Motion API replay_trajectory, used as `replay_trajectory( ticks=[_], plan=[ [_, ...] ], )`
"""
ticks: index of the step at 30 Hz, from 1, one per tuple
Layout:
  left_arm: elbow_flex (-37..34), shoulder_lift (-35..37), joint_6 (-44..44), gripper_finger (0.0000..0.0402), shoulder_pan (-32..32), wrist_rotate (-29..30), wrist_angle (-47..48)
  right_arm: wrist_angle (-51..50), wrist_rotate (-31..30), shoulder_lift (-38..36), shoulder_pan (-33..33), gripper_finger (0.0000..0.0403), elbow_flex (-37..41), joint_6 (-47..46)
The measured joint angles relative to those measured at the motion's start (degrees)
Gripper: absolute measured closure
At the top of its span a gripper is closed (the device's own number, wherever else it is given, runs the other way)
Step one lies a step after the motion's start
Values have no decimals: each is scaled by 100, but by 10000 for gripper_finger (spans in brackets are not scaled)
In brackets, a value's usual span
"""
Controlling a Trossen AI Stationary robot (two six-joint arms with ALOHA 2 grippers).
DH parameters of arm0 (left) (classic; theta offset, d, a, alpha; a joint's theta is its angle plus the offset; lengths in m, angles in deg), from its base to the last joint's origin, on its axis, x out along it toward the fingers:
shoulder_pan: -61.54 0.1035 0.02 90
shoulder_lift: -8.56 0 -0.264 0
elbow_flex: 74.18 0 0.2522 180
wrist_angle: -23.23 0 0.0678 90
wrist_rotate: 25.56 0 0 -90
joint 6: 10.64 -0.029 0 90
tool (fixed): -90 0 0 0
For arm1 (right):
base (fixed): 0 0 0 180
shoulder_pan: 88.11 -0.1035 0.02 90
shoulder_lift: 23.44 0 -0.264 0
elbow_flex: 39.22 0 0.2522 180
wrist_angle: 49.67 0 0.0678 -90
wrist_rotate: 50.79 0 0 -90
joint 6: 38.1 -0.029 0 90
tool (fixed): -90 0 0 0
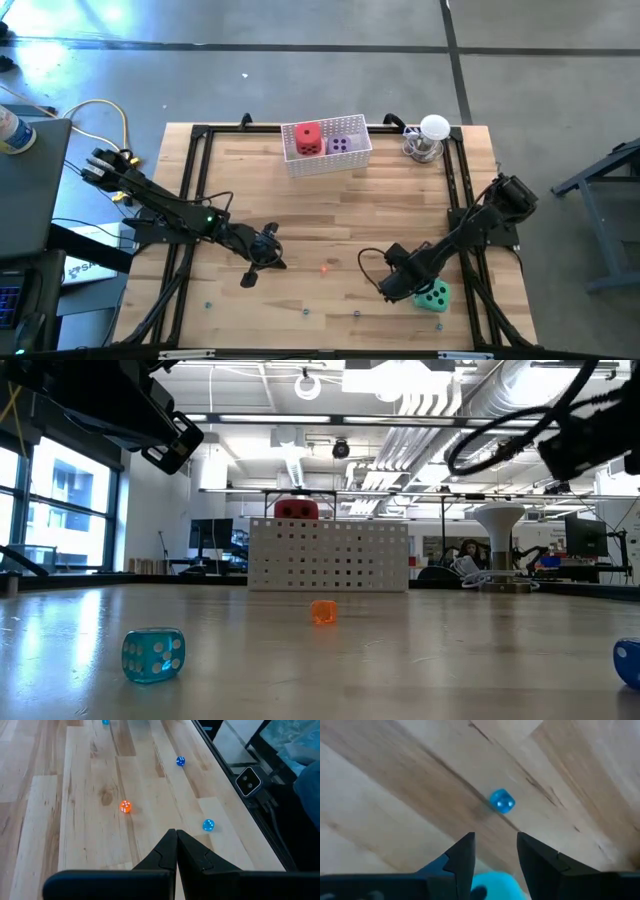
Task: Pick & Place Dice
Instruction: Put the top light blue dice into the white bin
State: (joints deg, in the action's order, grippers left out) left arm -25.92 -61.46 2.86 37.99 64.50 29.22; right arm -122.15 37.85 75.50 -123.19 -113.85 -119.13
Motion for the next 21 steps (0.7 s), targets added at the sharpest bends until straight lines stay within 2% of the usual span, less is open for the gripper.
replay_trajectory(
  ticks=[7, 21],
  plan=[
    [0, 0, -10, 401, 68, 10, -2, 357, -100, 0, 144, 269, 338, 61],
    [0, 0, -7, 401, 68, 24, -2, 664, -305, 0, 239, 268, 357, 321]
  ],
)
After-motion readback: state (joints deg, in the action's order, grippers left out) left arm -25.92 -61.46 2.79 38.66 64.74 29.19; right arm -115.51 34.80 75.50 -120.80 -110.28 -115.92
